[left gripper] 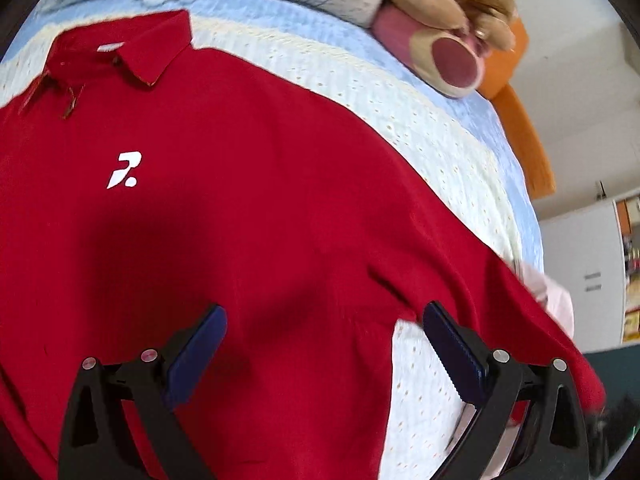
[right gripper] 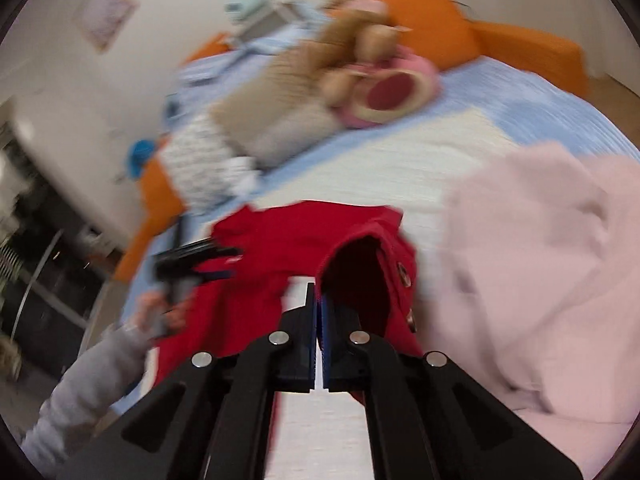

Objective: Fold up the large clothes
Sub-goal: 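Grasp the other sleeve cuff with the right tool, then fold the held sleeve across the sweater body and open the right tool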

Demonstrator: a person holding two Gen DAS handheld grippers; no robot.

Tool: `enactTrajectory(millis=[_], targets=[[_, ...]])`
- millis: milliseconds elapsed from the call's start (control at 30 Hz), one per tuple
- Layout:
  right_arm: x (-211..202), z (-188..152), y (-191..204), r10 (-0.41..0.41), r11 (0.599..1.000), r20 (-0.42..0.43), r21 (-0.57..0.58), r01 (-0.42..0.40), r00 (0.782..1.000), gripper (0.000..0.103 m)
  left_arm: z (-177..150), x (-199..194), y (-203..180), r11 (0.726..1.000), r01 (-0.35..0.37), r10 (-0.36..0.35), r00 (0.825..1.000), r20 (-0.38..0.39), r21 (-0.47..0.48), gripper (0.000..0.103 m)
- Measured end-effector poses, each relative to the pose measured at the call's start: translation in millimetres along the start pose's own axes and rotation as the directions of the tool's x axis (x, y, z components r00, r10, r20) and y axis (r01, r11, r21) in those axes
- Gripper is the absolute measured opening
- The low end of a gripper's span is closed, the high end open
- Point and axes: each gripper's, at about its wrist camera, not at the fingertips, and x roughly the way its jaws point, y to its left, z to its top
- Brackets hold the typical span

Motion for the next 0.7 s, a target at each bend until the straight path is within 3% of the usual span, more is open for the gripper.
enactTrajectory(millis=[67,167,333,467,567,633,700], targets=[[-0.7,-3.9,37.2,0.092,0.993,-0.021,-0.072,-0.093,0.996,0.002,8.4,3.6,1.0,1.0,0.007,-0.007,1.0,0.003,-0.014,0.099],[-3.1,-7.3,71.0,0.166,0.978,-0.039,-0.123,-0.17,0.985,0.002,15.6,4.8,-4.9,0.999,0.033,-0.032,0.999,0.021,-0.031,0.099],[5.1,-35.4,133.7,0.293,0.923,-0.126,-0.221,-0.314,0.948,0.002,29.7,3.6,-8.4,0.999,0.05,-0.05,0.999,0.008,0.012,0.099],[25.3,-73.3,176.2,0.424,0.85,-0.229,-0.232,-0.472,0.876,0.002,43.4,6.7,3.5,0.999,0.054,-0.054,0.998,0.024,0.002,0.099],[40.4,-99.3,203.7,0.492,0.786,-0.326,-0.231,-0.573,0.807,0.002,49.0,15.1,23.0,0.986,0.154,-0.153,0.988,0.012,-0.066,0.099],[49.3,-109.4,217.0,0.505,0.762,-0.371,-0.233,-0.604,0.78,0.002,50.2,27.6,30.9,0.982,0.17,-0.172,0.985,-0.021,-0.08,0.099],[58.2,-116.6,225.5,0.496,0.754,-0.398,-0.243,-0.61,0.772,0.002,47.3,36.3,32.9,0.988,0.146,-0.148,0.988,-0.044,-0.045,0.099]])
